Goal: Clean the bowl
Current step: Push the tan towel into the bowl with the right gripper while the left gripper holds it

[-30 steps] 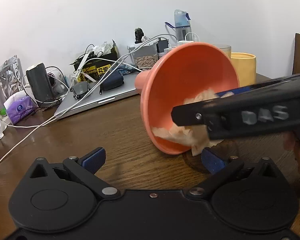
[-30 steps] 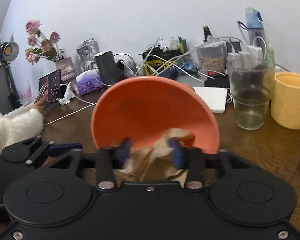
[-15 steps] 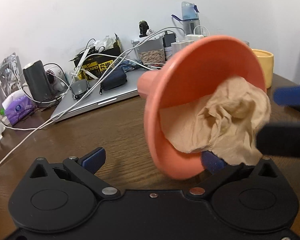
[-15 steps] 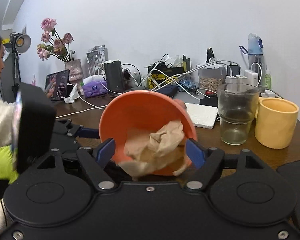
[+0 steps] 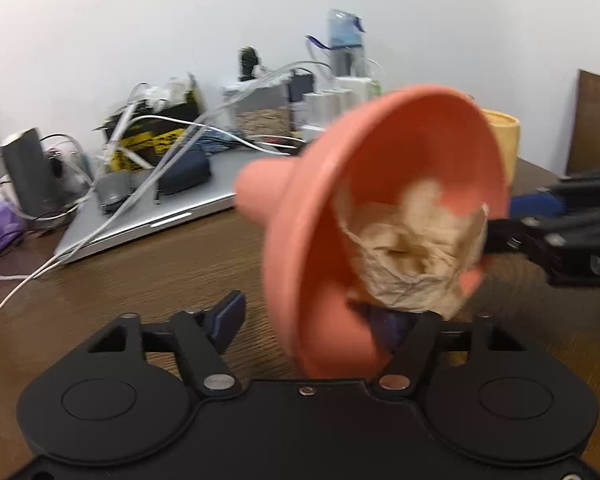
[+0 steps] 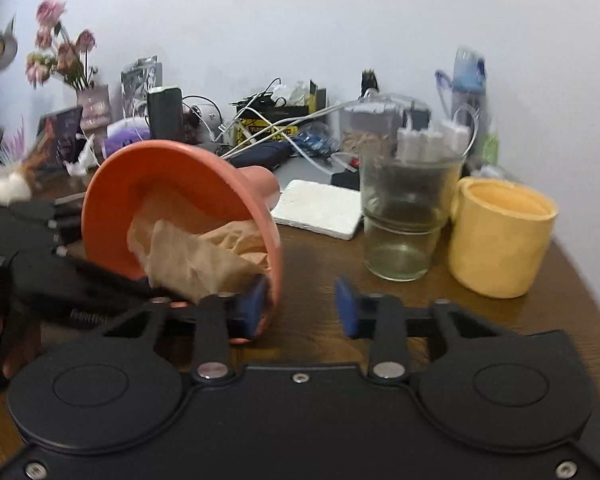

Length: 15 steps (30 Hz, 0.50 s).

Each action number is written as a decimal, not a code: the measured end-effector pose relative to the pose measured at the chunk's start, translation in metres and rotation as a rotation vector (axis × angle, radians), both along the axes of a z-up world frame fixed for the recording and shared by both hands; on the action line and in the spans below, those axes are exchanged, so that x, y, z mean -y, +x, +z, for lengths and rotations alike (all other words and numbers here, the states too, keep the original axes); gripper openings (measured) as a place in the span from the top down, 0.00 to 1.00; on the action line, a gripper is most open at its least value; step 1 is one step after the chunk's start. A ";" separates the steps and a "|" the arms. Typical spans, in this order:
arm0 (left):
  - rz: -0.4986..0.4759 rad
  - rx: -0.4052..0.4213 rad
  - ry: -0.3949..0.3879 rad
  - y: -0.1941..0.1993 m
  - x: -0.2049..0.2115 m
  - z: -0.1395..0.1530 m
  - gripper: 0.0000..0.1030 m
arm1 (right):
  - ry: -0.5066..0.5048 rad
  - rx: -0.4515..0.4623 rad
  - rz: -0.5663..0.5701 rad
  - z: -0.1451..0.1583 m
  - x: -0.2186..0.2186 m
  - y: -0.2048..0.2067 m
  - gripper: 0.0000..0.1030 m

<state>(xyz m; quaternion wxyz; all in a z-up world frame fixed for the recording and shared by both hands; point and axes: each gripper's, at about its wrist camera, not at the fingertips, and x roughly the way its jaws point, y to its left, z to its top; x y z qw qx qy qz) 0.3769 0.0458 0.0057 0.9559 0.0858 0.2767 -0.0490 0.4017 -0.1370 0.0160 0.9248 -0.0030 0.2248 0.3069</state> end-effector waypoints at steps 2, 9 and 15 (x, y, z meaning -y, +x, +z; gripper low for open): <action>0.001 -0.010 -0.024 0.003 -0.003 0.001 0.61 | 0.031 -0.020 -0.001 0.000 -0.002 0.006 0.95; -0.045 -0.141 -0.154 0.002 -0.025 0.045 0.70 | 0.076 -0.126 0.002 0.023 0.003 0.007 0.94; -0.004 -0.308 -0.237 0.026 -0.038 0.068 0.69 | 0.064 -0.246 0.012 0.066 0.002 0.010 0.90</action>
